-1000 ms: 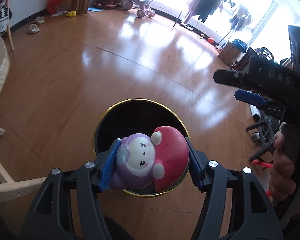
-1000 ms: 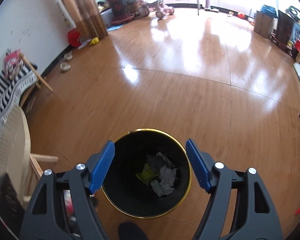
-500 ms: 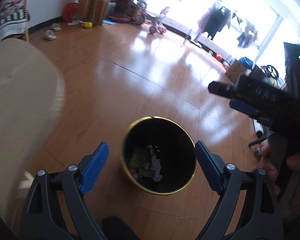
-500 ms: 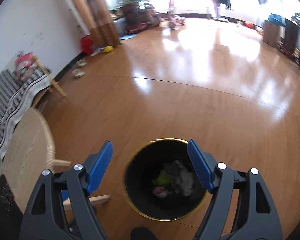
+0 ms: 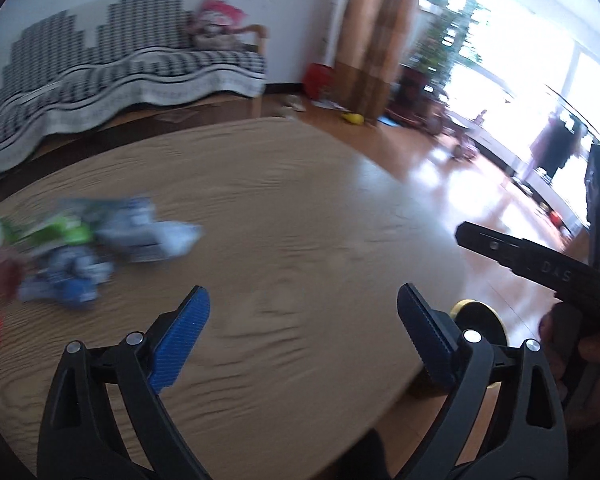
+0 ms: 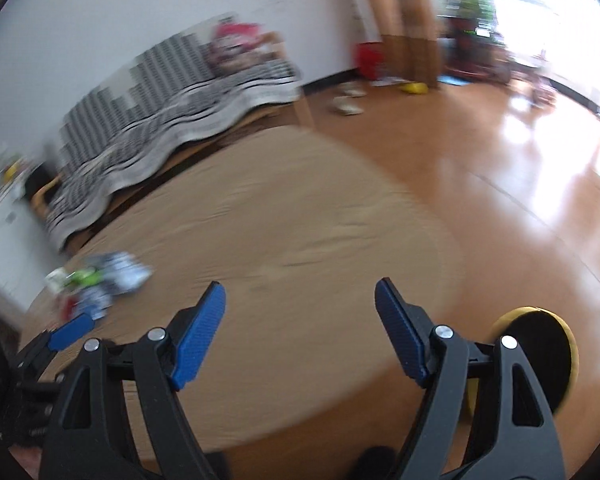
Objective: Collect trash
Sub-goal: 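Move both tools back over the table toward the red cigarette box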
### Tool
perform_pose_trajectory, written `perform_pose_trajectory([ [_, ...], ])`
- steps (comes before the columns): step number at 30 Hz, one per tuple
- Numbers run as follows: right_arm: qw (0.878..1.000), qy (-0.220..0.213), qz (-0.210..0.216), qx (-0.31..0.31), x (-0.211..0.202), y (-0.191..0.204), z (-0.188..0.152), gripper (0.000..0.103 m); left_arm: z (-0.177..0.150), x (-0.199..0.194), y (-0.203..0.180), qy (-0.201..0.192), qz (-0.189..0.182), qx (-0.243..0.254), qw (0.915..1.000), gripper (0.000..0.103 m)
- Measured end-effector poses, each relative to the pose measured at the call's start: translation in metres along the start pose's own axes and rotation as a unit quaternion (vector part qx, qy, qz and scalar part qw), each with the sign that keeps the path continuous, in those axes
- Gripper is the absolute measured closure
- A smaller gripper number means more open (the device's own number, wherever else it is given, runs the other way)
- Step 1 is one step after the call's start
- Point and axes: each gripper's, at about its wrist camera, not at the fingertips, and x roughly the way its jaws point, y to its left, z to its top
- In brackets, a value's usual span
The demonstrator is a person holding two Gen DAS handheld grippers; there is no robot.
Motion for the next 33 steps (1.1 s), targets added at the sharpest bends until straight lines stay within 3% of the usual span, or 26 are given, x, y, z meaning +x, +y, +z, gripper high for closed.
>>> perform_pose_trajectory([
  [4, 0.997, 0.014, 0.038, -0.065, 0.026, 0.087, 0.0, 0.028, -0.009, -0.022, 0.075, -0.001, 0.061, -0.039, 0.9974, 0.011],
  [7, 0.994, 0.022, 0.056, -0.094, 0.044, 0.131, -0.007, 0.028, -0.016, -0.033, 0.131, -0.002, 0.103, -0.068, 0.9924, 0.011],
  [13, 0.989, 0.037, 0.066, -0.128, 0.082, 0.18, -0.01, 0.026, -0.031, -0.034, 0.22, 0.003, 0.179, -0.098, 0.9791, 0.011],
  [16, 0.987, 0.047, 0.062, -0.138, 0.107, 0.19, -0.01, 0.026, -0.038, -0.026, 0.249, 0.014, 0.194, -0.11, 0.9747, 0.011],
  [22, 0.981, 0.067, 0.034, -0.181, 0.157, 0.207, -0.017, 0.026, -0.045, -0.014, 0.286, 0.032, 0.204, -0.143, 0.9679, 0.011],
  [30, 0.969, 0.056, 0.015, -0.238, 0.185, 0.221, -0.023, 0.025, -0.05, -0.001, 0.306, 0.046, 0.227, -0.135, 0.9634, 0.012],
  [32, 0.97, 0.056, 0.018, -0.235, 0.188, 0.221, -0.02, 0.025, -0.05, 0.0, 0.305, 0.046, 0.234, -0.132, 0.9622, 0.018],
  [33, 0.971, 0.057, 0.021, -0.231, 0.189, 0.221, -0.018, 0.025, -0.049, 0.0, 0.303, 0.046, 0.24, -0.126, 0.9615, 0.027],
])
